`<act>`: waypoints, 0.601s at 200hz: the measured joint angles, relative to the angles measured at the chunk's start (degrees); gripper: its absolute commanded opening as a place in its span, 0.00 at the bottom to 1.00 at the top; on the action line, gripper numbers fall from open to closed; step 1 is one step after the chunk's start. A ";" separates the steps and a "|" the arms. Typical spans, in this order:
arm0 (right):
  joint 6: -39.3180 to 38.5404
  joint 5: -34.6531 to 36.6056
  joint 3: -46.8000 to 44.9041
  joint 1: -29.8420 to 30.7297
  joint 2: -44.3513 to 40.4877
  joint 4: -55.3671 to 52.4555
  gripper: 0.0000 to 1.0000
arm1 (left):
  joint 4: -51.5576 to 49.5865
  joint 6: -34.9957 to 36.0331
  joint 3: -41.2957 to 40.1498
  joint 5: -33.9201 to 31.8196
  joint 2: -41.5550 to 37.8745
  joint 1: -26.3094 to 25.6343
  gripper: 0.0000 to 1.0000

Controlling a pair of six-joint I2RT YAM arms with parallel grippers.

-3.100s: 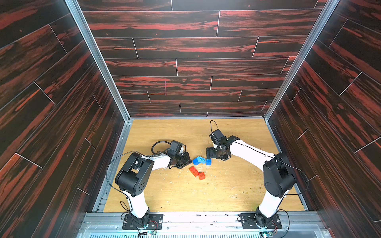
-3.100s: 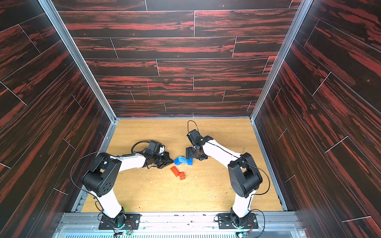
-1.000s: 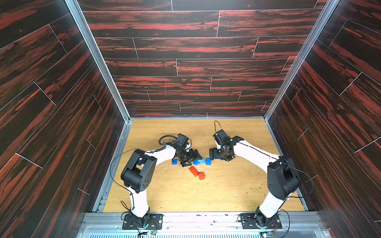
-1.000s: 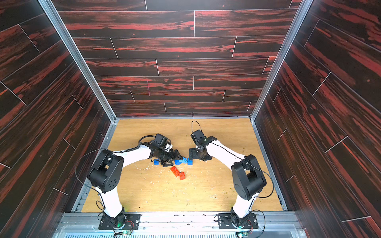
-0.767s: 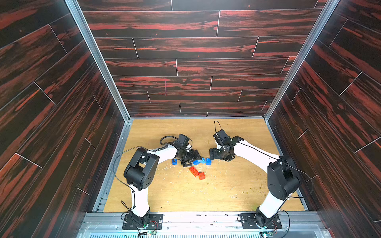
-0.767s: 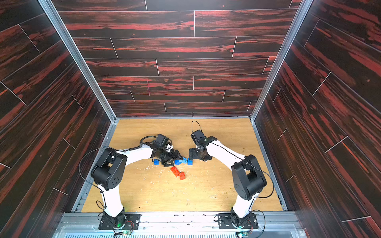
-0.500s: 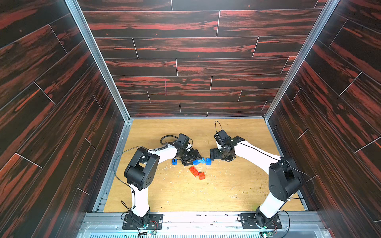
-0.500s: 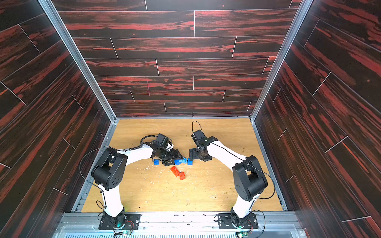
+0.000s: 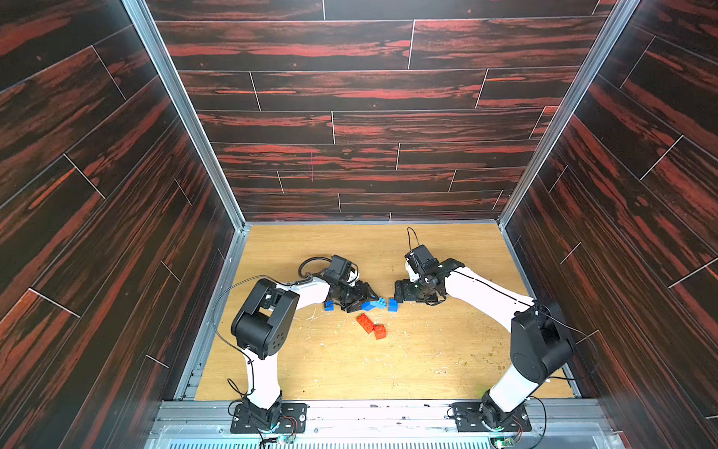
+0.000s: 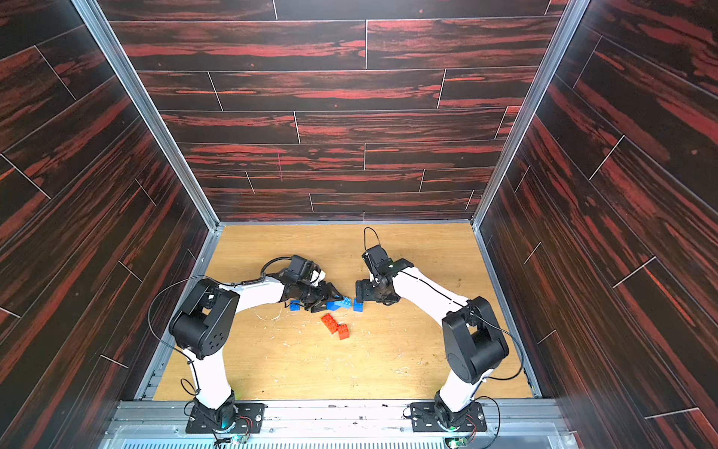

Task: Assemble a giraffe with lego
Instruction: Adjust the lego brick at the center of the board.

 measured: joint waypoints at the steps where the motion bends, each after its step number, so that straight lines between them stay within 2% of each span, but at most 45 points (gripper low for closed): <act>1: 0.00 -0.24 -0.11 0.00 -0.07 0.13 0.89 | 0.13 -0.04 -0.09 0.09 0.00 0.07 0.65; 56: 0.11 -4.85 -3.17 0.17 -1.38 3.78 0.89 | 14.71 -4.92 -6.91 5.44 0.02 3.39 0.65; 98: 0.55 -5.86 -3.15 0.85 -1.20 5.07 0.89 | 28.13 -10.10 -9.70 8.55 3.10 4.11 0.63; 120: 1.40 -4.79 -1.73 0.94 0.00 4.74 0.87 | 32.02 -11.32 -10.62 9.62 3.93 4.39 0.63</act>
